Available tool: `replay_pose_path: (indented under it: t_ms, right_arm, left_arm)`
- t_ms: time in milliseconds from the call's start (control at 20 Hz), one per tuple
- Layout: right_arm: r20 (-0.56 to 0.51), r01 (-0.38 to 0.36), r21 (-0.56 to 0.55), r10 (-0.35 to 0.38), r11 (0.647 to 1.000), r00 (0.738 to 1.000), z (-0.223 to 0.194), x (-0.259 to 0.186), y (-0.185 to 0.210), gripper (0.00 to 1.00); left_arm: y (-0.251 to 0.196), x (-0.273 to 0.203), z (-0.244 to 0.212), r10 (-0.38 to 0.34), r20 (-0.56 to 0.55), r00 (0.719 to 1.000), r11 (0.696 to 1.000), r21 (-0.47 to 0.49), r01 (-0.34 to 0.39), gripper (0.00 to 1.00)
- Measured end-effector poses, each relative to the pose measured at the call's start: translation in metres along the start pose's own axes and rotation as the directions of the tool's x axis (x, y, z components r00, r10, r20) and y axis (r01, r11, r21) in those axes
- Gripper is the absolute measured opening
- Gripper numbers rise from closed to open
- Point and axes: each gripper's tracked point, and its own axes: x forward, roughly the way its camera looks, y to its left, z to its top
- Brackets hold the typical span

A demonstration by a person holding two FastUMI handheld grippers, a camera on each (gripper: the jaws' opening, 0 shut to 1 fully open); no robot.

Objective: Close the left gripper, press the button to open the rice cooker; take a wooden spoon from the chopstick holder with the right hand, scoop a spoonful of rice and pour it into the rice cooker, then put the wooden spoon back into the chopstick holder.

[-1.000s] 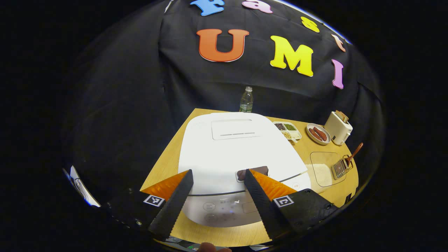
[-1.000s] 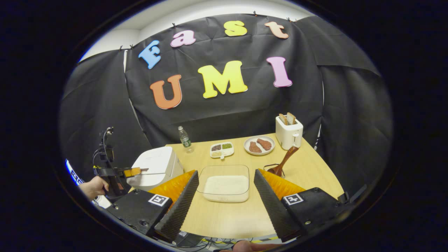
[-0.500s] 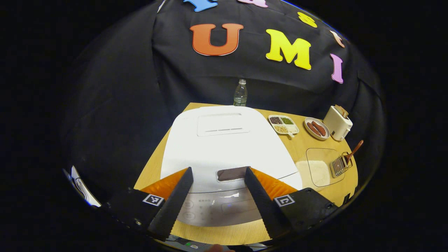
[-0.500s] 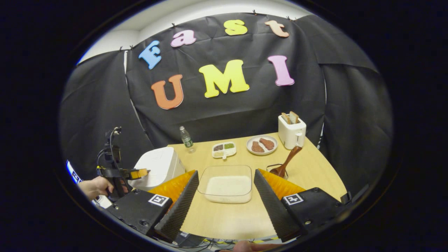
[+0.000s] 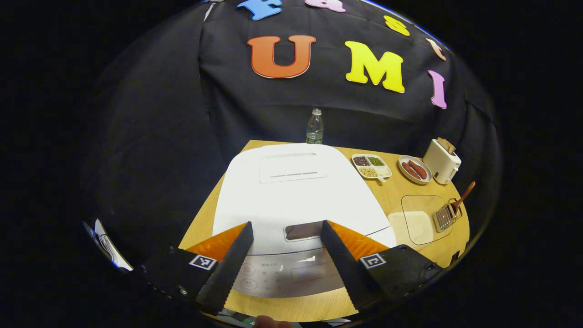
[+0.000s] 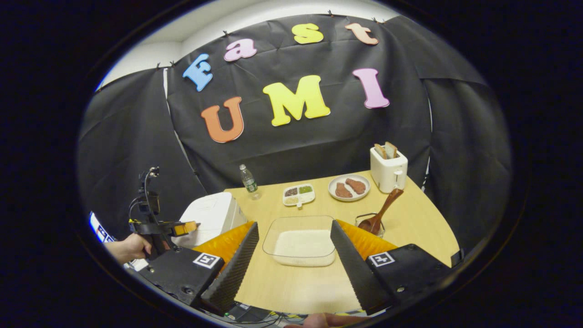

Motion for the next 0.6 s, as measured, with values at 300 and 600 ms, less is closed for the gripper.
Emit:
replay_pose_path:
  t_ms: [300,600]
  right_arm:
    - [0.042,0.013,-0.026,-0.012,1.0,0.999,0.021,0.012,-0.024,1.0]
    - [0.173,0.002,-0.124,0.02,0.992,0.985,0.06,-0.003,-0.006,0.99]
  left_arm:
    - [-0.005,-0.032,0.031,0.048,0.124,0.991,0.994,-0.108,-0.035,0.96]
    - [-0.012,-0.137,0.087,0.051,0.337,0.94,0.986,-0.168,0.006,0.94]
